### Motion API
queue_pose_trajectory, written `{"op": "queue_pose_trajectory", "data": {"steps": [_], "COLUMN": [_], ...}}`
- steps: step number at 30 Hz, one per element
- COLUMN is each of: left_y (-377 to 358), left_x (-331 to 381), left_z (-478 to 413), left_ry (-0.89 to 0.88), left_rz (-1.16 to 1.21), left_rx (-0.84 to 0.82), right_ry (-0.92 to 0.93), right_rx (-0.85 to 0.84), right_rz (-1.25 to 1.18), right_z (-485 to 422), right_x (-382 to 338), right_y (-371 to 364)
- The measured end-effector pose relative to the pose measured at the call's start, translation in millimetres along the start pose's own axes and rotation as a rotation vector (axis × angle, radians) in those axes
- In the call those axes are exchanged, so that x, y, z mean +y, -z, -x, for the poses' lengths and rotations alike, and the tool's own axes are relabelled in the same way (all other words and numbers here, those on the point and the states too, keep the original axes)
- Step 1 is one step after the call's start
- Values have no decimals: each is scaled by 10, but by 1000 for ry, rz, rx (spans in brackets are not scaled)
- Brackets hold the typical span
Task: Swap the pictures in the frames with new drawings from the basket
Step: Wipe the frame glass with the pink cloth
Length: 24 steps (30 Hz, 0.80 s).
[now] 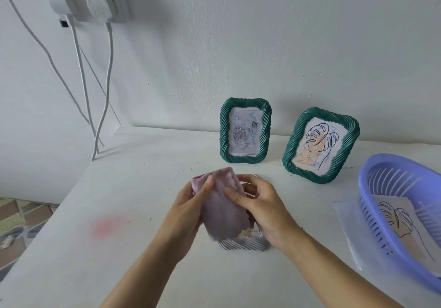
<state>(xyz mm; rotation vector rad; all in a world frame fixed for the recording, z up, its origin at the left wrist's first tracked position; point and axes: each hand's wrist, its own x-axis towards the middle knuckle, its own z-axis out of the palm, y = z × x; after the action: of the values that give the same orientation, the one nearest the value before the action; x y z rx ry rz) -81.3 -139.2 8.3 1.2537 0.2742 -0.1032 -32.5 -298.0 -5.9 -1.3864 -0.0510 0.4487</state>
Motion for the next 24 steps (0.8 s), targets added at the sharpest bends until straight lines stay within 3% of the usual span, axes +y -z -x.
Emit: {"op": "queue_pose_trajectory", "data": {"steps": [4, 8, 11, 14, 20, 24], "left_y": [38, 38, 140, 341, 1000, 1344], "left_x": [-28, -109, -122, -52, 239, 335], "left_z": [-27, 19, 18, 5, 74, 78], "left_ry": [26, 62, 59, -38, -240, -362], "left_rz": [50, 57, 49, -25, -489, -1070], "left_rx": [59, -14, 16, 177, 644, 786], "right_ry": [6, 99, 166, 289, 491, 466], "right_rx": [-32, 2, 38, 89, 298, 323], "right_rz": [-94, -46, 135, 408, 934, 995], "right_z": [46, 25, 1, -74, -198, -226], "right_x": [-66, -8, -14, 20, 338, 585], "right_y": [-20, -79, -107, -24, 486, 590]}}
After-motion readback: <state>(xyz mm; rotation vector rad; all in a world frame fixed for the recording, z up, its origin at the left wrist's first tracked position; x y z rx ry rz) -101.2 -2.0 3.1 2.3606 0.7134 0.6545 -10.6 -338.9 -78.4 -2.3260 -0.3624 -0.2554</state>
